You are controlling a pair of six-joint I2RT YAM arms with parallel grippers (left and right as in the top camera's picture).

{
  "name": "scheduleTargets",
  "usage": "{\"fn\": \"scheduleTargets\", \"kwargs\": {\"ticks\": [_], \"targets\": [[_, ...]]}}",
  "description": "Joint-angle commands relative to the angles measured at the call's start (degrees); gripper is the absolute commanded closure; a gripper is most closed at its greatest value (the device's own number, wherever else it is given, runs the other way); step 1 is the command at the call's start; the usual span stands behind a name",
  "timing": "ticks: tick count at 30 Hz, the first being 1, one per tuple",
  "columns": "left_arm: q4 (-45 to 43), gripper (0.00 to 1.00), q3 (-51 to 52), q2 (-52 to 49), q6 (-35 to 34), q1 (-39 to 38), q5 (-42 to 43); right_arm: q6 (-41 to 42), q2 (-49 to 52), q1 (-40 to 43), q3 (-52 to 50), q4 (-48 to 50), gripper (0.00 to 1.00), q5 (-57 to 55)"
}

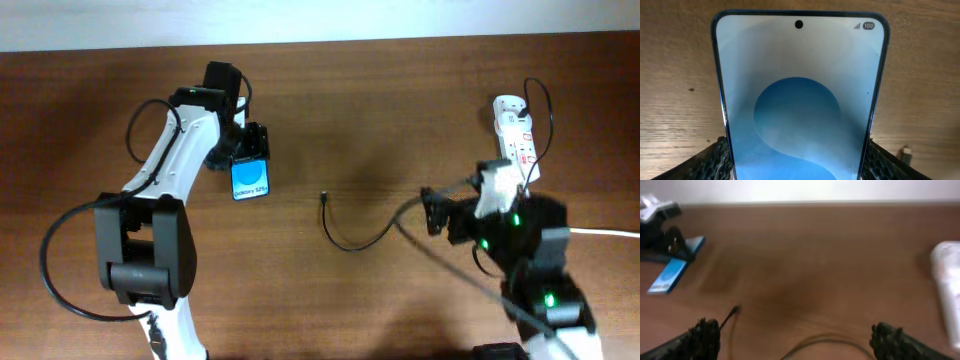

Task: Plug charger to phone and switch on socket
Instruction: 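Lift the phone with left gripper and bring right gripper toward it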

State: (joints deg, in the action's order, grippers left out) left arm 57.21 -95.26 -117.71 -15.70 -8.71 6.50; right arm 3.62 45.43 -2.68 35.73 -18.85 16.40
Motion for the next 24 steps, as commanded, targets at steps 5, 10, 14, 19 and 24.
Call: {"fn": "scheduleTargets", "kwargs": {"ticks": [5,10,14,19,24], "targets": [[0.5,1.0,-1.3,-0.3,-7.0,7.2,18.6,0.5,17.7,-0.3,15.2,-6.2,0.02,16.6],[1.5,1.0,-1.3,-0.3,-21.0,12.0,29.1,0.5,20.7,-0.3,15.3,-3.0,0.01,25.1],[1.5,1.0,-1.3,-0.3,-29.7,13.3,35.2,6.3,20.7,-0.3,15.3,2.1,0.02,30.3],[2.0,1.0,-1.3,-0.3,-44.4,13.3,40.4,16.1,21.8,-0.3,15.3,7.9,0.02,28.9],[1.6,1.0,-1.3,-0.3,-50.2,13.2,40.5,25.5,24.8,-0.4,15.3,9.4,0.02,24.9]]}}
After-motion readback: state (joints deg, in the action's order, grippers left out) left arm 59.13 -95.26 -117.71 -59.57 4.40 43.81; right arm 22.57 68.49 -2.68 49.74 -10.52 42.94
